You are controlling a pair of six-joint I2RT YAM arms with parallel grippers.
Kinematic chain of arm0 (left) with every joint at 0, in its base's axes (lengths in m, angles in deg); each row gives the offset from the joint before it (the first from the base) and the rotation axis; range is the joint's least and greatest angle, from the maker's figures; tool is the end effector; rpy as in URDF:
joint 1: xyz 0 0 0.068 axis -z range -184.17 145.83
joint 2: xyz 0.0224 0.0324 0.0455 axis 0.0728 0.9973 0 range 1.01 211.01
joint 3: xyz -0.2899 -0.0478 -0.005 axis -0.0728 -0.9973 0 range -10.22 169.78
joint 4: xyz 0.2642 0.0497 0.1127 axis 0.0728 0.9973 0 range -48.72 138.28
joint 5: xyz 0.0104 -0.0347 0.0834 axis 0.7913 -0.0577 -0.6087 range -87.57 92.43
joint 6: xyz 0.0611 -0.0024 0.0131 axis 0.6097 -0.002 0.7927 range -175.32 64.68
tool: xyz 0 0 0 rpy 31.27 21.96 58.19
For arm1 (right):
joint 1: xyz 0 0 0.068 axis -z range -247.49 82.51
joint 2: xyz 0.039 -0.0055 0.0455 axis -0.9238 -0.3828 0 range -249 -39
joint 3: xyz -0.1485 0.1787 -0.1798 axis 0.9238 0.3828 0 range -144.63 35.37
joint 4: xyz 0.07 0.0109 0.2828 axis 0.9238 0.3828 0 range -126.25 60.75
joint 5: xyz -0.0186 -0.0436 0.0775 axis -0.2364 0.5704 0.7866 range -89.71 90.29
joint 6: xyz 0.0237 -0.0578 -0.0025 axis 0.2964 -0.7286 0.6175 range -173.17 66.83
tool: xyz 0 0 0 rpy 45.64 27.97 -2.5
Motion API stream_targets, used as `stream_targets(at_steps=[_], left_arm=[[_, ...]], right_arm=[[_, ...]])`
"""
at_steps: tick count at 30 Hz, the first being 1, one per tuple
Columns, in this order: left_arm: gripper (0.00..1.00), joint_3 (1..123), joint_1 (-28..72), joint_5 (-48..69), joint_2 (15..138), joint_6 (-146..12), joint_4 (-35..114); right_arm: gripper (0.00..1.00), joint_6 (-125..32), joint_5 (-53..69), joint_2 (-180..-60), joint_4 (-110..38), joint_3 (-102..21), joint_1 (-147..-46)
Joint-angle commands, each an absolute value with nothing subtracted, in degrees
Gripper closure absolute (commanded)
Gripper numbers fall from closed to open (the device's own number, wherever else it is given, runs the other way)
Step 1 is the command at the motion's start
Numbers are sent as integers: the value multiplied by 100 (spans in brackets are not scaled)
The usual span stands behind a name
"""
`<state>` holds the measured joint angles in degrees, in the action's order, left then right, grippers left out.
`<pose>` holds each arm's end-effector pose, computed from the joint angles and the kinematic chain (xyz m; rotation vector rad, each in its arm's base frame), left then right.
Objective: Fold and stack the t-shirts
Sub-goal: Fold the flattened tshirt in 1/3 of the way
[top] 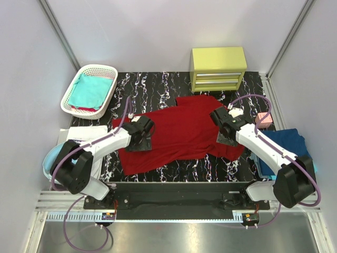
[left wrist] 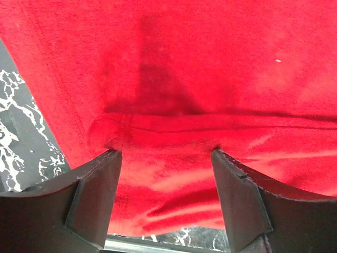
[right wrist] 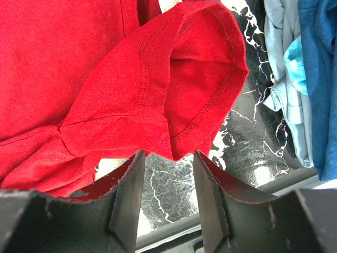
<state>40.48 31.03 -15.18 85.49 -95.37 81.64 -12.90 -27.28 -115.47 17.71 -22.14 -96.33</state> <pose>0.2442 -0.1545 0.1789 -0.1745 2.7303 0.1032 0.2458 0.1103 0.2470 0.3558 2.5889 -0.3051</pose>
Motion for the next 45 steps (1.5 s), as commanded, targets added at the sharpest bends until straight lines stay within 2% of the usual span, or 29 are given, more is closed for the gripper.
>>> stream_targets(at_steps=[1,9,12,16,18,26,31,36,45], left_arm=[[27,4252,3019,-1708,8600,-9382,7951],[29,4208,2879,-1831,8828,-9259,7863],[33,4234,2826,-1832,8889,-9223,7828],[48,4287,2721,-1840,9082,-9215,7828],[50,4331,2546,-1884,9153,-9232,7854],[49,4630,2052,-1867,9118,-9057,7951],[40,4691,2052,-1779,8934,-9048,8056],[35,4446,2175,-1489,8346,-9118,8092],[34,4006,2676,-1137,7738,-9469,8276]], right_arm=[[51,-1230,-2950,-11441,1868,-2237,-9667],[51,-1221,-2950,-11503,1868,-2228,-9667],[51,-1230,-2959,-11538,1868,-2246,-9667],[51,-1221,-2950,-11547,1868,-2263,-9676],[51,-1212,-2941,-11547,1869,-2246,-9676],[51,-1186,-2933,-11512,1860,-2167,-9676],[51,-1195,-2941,-11459,1860,-2149,-9676],[50,-1247,-3020,-11573,1781,-2166,-9676],[51,-1212,-2731,-12197,1553,-2299,-9667]])
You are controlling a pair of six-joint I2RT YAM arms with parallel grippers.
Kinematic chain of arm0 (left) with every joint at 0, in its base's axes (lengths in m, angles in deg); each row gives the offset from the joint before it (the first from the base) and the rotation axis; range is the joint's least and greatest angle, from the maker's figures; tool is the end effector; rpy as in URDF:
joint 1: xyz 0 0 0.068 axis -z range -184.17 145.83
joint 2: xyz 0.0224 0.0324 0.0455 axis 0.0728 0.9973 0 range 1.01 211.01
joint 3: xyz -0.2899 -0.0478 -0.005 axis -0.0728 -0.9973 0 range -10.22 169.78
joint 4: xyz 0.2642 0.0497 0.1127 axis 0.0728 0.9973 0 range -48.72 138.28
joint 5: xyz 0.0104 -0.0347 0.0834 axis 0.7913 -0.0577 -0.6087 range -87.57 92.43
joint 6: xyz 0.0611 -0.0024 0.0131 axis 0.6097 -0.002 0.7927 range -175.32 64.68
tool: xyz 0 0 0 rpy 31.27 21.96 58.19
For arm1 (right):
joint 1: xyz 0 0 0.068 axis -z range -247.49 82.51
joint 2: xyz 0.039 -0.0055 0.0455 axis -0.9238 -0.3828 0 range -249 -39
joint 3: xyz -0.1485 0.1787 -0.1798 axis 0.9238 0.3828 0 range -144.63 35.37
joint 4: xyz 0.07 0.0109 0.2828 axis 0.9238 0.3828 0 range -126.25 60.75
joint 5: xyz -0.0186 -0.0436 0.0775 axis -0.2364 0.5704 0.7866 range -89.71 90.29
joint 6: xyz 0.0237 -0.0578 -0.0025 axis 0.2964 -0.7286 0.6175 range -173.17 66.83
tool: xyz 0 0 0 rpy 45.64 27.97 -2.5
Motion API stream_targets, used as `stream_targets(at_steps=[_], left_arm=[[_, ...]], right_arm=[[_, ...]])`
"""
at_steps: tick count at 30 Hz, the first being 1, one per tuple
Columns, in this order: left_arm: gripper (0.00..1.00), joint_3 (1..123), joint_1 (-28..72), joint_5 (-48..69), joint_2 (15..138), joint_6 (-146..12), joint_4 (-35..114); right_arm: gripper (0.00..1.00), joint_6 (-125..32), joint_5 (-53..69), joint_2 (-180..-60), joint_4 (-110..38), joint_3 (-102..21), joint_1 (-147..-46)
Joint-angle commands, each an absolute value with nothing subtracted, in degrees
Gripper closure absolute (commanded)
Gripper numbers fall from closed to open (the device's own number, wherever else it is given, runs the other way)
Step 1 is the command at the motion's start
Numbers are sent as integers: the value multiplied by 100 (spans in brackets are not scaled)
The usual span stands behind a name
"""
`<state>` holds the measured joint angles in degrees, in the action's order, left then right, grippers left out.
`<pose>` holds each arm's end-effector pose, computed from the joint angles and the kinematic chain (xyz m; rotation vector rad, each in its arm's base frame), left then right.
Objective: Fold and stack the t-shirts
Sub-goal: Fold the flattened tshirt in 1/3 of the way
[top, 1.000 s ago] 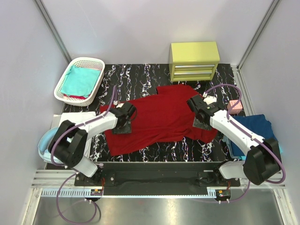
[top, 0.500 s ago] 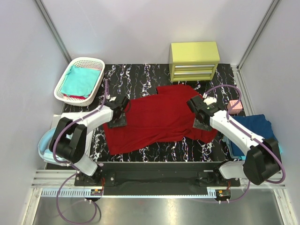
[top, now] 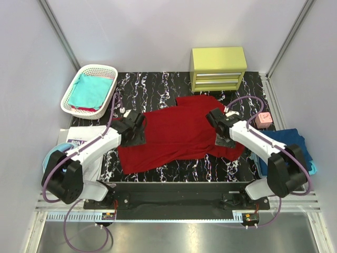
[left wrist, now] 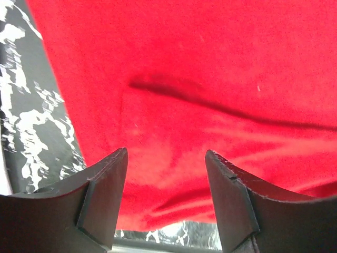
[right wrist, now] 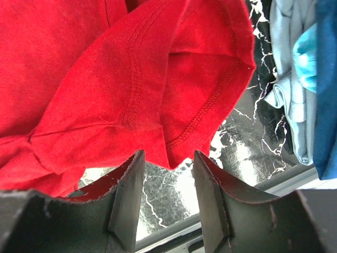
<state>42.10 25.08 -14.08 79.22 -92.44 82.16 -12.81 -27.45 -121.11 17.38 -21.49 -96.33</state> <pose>0.2545 -0.1269 0.2162 -0.2603 2.6363 0.0238 0.2551 0.1153 0.2188 0.3334 2.6623 -0.3968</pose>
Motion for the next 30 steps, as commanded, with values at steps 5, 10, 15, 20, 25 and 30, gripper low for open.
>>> stream_targets(at_steps=[5,10,15,20,25,30], left_arm=[[35,3830,2913,-1076,7773,-9645,8259],[35,3812,2966,-1049,7826,-9654,8250],[35,3821,2993,-1023,7861,-9610,8267],[36,3769,2984,-1005,7861,-9610,8259],[36,3742,3001,-970,7844,-9601,8267],[37,3707,3089,-926,7861,-9628,8250]], right_arm=[[51,-1177,-2757,-12426,1420,-2246,-9676],[54,-1186,-2748,-12609,1218,-2237,-9588],[68,-1177,-2686,-12918,1157,-2272,-9263],[82,-1204,-2686,-12918,1113,-2290,-9219],[100,-1195,-2704,-12778,1139,-2298,-9210],[100,-1247,-2809,-12426,1244,-2421,-9210]])
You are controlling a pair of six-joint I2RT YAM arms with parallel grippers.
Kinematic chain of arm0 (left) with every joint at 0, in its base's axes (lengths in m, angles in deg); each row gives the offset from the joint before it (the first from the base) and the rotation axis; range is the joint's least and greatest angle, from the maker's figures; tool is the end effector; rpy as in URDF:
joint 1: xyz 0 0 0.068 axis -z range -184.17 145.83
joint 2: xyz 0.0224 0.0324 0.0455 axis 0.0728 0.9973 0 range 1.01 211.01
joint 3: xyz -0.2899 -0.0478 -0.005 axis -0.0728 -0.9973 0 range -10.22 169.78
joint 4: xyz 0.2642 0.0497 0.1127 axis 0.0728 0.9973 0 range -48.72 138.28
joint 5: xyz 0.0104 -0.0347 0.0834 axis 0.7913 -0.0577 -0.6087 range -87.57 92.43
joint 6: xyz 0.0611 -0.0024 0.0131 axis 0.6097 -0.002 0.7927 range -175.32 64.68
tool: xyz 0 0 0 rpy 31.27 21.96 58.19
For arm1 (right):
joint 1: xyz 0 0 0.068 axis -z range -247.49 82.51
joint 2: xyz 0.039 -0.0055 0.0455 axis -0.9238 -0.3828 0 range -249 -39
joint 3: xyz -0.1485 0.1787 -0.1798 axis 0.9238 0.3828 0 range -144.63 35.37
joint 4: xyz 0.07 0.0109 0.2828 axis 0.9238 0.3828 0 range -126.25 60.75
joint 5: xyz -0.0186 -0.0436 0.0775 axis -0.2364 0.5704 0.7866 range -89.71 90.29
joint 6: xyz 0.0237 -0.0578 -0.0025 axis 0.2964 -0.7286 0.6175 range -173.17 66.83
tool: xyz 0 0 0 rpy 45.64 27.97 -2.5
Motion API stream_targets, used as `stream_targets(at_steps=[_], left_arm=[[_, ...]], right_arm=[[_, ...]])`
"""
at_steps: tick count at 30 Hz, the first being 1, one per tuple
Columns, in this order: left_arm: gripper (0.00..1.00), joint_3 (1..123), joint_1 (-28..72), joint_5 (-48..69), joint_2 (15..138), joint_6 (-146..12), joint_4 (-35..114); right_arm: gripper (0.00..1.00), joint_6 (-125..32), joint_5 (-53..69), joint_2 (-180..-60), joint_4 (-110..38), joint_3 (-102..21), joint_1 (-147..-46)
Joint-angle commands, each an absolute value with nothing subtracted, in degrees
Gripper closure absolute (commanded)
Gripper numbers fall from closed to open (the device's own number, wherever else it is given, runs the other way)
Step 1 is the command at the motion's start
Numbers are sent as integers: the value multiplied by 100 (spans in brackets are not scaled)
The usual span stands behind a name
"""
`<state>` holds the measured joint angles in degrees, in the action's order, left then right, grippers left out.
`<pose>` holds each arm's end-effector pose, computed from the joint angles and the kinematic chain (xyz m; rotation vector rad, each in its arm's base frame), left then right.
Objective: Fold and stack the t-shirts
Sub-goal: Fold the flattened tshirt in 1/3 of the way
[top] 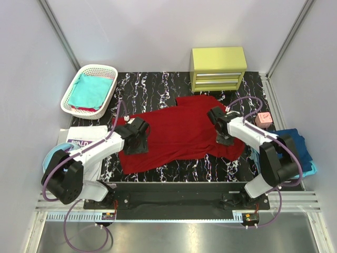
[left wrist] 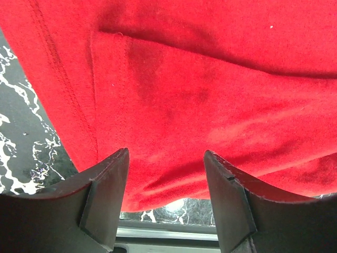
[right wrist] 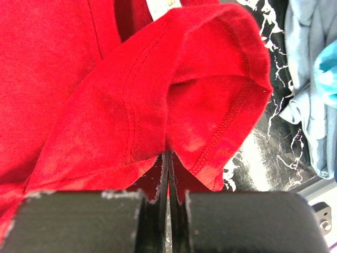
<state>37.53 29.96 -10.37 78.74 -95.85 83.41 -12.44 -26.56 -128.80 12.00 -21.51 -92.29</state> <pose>0.2262 -0.1404 0.1916 -0.2025 2.7526 -0.0170 0.2830 0.1072 0.1841 0.4279 2.6947 -0.4334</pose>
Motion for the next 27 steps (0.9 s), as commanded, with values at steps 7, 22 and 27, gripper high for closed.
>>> stream_targets(at_steps=[7,22,27], left_arm=[[37,3724,3230,-891,8037,-9689,8206],[38,3531,3388,-768,7747,-9856,8232],[38,3531,3406,-759,7782,-9882,8215]], right_arm=[[100,-1563,-3126,-12433,1306,-2957,-9210],[55,-1583,-3258,-13306,1666,-4181,-8991],[48,-1301,-3109,-12665,1684,-3161,-8964]])
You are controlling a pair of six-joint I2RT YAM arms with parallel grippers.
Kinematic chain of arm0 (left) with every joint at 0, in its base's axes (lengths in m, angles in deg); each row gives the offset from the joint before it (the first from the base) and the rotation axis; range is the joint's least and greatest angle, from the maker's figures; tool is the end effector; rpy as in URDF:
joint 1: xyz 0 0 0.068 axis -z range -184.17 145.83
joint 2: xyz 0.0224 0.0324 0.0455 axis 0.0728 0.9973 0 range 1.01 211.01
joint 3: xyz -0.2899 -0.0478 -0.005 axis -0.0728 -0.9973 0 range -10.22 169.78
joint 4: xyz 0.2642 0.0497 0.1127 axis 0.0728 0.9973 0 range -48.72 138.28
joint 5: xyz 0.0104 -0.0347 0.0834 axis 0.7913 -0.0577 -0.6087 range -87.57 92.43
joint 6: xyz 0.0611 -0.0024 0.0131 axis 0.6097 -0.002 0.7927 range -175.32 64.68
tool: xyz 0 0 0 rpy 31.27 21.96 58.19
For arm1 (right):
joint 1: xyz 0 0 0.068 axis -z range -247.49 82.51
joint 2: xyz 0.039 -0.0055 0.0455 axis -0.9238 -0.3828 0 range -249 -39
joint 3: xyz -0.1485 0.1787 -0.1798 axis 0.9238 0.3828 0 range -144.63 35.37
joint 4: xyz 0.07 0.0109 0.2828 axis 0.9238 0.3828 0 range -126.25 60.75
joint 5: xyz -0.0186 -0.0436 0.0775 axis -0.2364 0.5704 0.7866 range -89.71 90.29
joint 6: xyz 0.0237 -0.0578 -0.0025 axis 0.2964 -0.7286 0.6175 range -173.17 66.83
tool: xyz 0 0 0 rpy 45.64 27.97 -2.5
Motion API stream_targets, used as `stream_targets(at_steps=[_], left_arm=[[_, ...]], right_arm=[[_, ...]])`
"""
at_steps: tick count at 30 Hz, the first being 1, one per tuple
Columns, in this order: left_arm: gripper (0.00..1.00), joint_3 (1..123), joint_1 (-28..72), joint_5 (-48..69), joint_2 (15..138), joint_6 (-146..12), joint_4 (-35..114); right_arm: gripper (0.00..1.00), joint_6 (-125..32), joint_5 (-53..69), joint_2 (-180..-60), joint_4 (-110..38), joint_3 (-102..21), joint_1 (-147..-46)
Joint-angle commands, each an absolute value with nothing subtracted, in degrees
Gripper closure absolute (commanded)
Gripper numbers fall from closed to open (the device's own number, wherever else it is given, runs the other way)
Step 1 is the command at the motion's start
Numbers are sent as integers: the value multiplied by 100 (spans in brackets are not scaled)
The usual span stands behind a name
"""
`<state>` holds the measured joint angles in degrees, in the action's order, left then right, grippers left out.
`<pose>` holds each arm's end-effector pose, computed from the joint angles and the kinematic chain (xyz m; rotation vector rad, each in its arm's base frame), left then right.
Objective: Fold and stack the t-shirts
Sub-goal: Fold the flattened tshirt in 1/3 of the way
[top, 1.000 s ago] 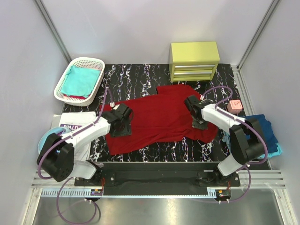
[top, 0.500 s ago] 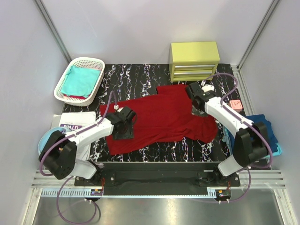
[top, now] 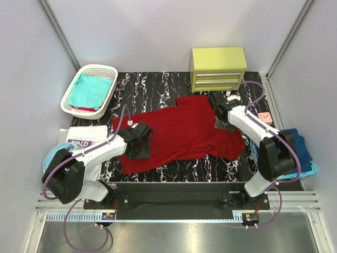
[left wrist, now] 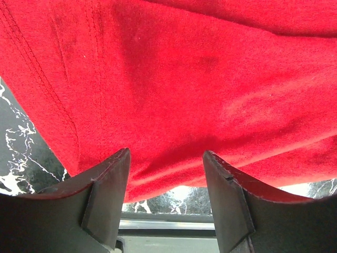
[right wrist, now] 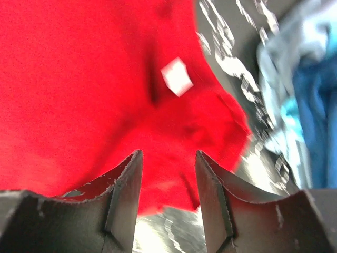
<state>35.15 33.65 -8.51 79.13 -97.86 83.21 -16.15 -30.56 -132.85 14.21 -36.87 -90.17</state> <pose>0.2097 -0.1512 0.1772 -0.1519 2.8112 -0.0381 0.3360 0.1141 0.2432 0.4331 2.5435 -0.4144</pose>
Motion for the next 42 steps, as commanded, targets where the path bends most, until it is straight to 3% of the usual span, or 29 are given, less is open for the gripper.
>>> stream_targets(at_steps=[1,14,31,42], left_arm=[[38,3557,3415,-759,7800,-9865,8206],[38,3821,3617,-742,8143,-9838,8197],[38,3812,3705,-759,8186,-9891,8197],[38,3760,3713,-750,8204,-9874,8189]], right_arm=[[48,-1239,-3074,-12594,1693,-2925,-8955],[60,-984,-2538,-12373,1385,-2307,-8955],[54,-1177,-2291,-12681,1016,-2334,-8955],[68,-1204,-2071,-12865,752,-2298,-8955]])
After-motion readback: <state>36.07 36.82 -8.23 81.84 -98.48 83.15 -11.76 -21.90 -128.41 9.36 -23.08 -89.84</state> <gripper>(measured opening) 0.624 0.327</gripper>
